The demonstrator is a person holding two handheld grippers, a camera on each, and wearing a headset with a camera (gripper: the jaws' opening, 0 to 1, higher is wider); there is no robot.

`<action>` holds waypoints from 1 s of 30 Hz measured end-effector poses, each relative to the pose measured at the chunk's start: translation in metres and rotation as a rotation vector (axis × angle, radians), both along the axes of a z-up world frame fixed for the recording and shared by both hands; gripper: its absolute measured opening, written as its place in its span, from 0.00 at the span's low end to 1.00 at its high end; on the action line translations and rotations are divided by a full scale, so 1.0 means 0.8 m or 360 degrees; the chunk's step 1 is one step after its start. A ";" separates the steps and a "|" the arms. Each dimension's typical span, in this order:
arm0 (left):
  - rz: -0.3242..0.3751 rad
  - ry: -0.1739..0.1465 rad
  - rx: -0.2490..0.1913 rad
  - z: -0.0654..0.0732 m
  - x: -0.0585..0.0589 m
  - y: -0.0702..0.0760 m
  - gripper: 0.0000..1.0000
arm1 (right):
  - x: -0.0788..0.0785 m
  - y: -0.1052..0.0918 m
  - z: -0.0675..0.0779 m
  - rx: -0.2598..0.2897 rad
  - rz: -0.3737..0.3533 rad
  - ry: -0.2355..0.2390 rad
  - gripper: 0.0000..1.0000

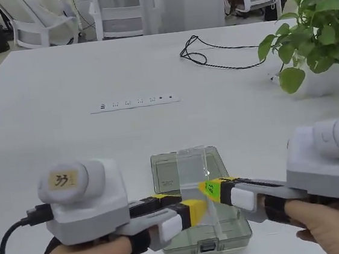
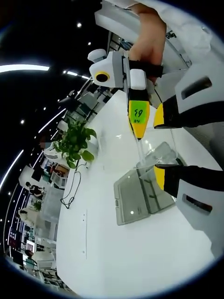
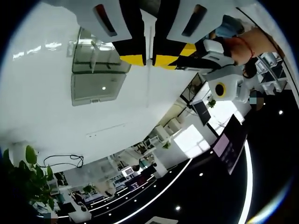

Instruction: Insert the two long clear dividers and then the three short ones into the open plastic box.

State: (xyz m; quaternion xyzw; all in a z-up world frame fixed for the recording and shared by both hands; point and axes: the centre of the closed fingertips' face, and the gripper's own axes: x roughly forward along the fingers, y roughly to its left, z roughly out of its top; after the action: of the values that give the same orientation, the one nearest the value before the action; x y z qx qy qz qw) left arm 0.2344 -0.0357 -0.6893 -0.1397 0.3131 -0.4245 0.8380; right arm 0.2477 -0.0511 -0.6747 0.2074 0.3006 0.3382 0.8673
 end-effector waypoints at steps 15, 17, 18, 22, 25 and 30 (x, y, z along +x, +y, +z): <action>-0.0058 -0.0057 0.0024 -0.004 -0.003 0.010 0.42 | 0.020 -0.008 0.011 -0.0024 -0.0033 0.0042 0.07; -0.0070 -0.0074 0.0040 -0.006 -0.004 0.014 0.43 | 0.024 -0.010 0.013 -0.0033 -0.0034 0.0051 0.07; -0.0078 -0.0078 0.0051 -0.007 -0.004 0.017 0.43 | 0.026 -0.011 0.014 -0.0040 -0.0031 0.0054 0.07; -0.0085 -0.0094 0.0066 -0.010 -0.002 0.027 0.46 | 0.032 -0.011 0.016 -0.0072 -0.0022 0.0063 0.07; -0.0086 -0.0110 0.0083 -0.012 -0.002 0.033 0.48 | 0.032 -0.009 0.017 -0.0088 -0.0014 0.0071 0.07; -0.0109 -0.0144 0.0102 -0.013 -0.003 0.039 0.52 | 0.034 -0.006 0.013 -0.0117 0.0005 0.0101 0.07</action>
State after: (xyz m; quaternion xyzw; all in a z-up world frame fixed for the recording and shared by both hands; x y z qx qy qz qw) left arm 0.2319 -0.0041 -0.6996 -0.0828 0.2930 -0.4485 0.8403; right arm 0.2750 -0.0561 -0.6639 0.1857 0.3406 0.3215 0.8638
